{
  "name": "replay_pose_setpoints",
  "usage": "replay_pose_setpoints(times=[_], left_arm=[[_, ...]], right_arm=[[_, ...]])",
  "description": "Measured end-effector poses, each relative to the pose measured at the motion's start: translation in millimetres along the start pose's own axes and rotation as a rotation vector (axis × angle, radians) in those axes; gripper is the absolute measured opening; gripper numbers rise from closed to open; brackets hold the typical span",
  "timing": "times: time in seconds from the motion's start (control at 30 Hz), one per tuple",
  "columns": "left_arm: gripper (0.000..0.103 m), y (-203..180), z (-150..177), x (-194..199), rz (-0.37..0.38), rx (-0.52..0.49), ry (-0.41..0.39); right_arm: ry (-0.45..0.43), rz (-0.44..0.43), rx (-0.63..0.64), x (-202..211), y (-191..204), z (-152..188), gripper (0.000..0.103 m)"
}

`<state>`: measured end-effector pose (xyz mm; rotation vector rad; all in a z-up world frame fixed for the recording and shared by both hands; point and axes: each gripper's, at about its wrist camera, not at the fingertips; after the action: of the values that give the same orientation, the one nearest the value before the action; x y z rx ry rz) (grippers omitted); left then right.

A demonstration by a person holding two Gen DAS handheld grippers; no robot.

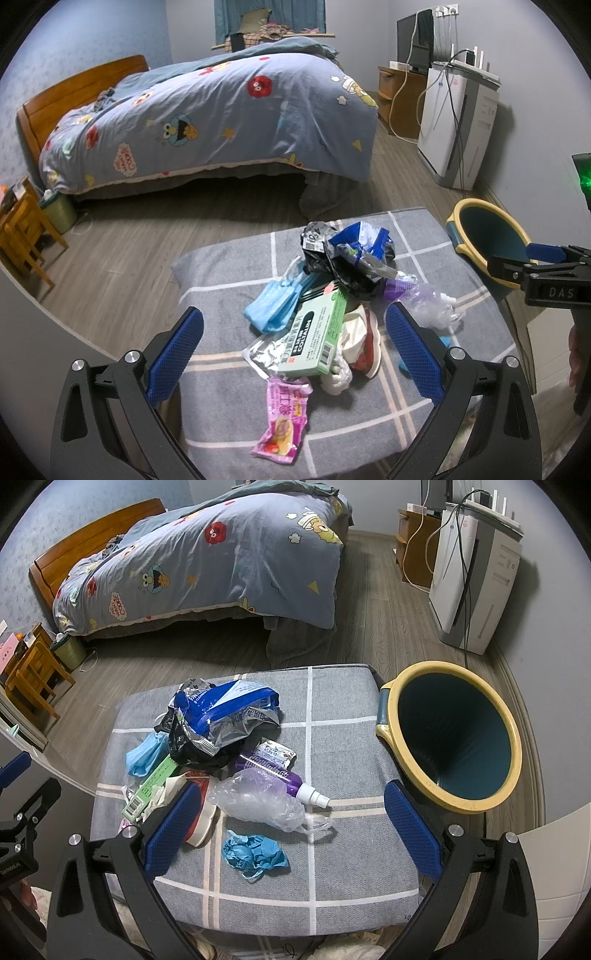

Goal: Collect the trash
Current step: 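Grasp the blue glove with the right tool while the left tool grasps the pink wrapper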

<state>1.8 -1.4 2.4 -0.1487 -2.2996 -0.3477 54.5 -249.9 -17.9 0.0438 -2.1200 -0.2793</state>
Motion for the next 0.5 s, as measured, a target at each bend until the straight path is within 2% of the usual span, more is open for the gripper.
replay_pose_setpoints(times=[0.27,0.43,0.5], left_arm=[[0.098,3,0,0,0.018,0.012,0.006],[0.098,4,2,-1,-0.044,0.009,0.001],[0.098,9,4,-5,-0.016,0.016,0.007]], right_arm=[[0.012,-0.003,0.002,-2,0,1,0.097],[0.011,0.027,-0.051,-4,-10,-1,0.097],[0.010,0.048,-0.072,-4,-14,-4,0.097]])
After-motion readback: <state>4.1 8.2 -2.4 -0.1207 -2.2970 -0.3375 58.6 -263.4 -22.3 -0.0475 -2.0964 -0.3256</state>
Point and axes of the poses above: each gripper's, at about its wrist camera, not at the fingertips, and x roughly against the way its jaws point, y to its left, z to its underside, and after that the axes turned 13 degrees about -x, right-handed
